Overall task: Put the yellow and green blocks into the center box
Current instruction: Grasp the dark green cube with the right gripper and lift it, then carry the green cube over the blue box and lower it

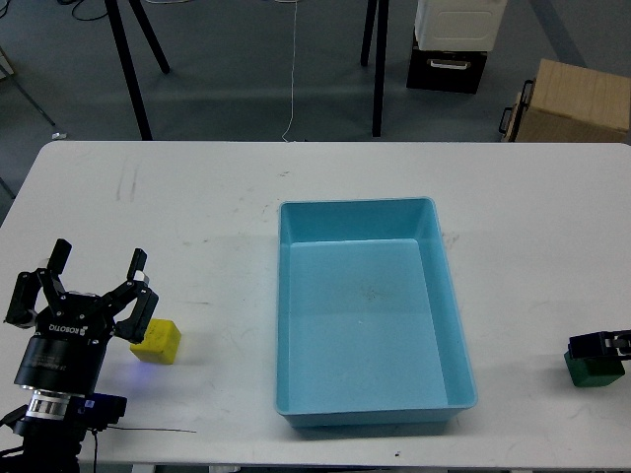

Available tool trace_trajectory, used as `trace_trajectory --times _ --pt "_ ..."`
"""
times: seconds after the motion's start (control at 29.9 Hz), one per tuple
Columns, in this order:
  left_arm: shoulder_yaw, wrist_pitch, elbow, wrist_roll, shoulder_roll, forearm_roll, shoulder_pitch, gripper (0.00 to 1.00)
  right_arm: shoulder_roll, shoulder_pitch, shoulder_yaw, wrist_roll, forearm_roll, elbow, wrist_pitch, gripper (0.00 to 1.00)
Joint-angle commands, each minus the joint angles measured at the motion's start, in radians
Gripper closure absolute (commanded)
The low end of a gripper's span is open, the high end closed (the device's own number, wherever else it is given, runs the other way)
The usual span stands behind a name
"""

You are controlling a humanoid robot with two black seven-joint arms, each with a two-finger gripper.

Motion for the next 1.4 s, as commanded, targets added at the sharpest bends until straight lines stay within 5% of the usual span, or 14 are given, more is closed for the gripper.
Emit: trace_trajectory --times 0.0,0.1,0.17,0.23,0.4,0.8,1.04,1.37 --pt "-0.001 0.0 0.006 -0.001 0.0 0.0 -0.003 0.0 0.013 -0.016 0.002 0.0 -0.001 -0.01 -0.012 0.01" --pt "-0.001 0.0 0.018 0.001 0.0 0.0 -0.003 0.0 0.01 -0.014 0.005 -0.001 0.001 -0.006 -0.02 0.07" --pt "-0.001 0.0 0.024 0.001 0.0 -0.002 -0.003 0.0 0.002 -0.014 0.01 -0.006 0.002 0.001 -0.014 0.33" --pt "-0.001 0.0 0.024 0.001 0.0 0.0 -0.003 0.0 0.0 -0.016 0.008 -0.019 -0.005 0.004 -0.012 0.69" --pt "-0.002 0.0 0.026 -0.001 0.0 0.0 -0.003 0.0 -0.009 -0.022 0.02 -0.076 -0.004 0.005 -0.043 1.0" --pt "-0.001 0.0 0.044 -0.001 0.0 0.0 -0.007 0.0 -0.033 0.007 0.27 -0.067 0.166 0.07 -0.072 1.0" --pt "-0.004 0.0 0.077 -0.001 0.0 -0.002 -0.012 0.0 0.058 0.202 0.278 -0.067 0.266 0.07 0.001 1.0" --pt "-0.005 0.0 0.077 -0.002 0.0 -0.002 -0.035 0.0 0.385 0.59 -0.093 -0.067 0.427 -0.005 0.001 1.0"
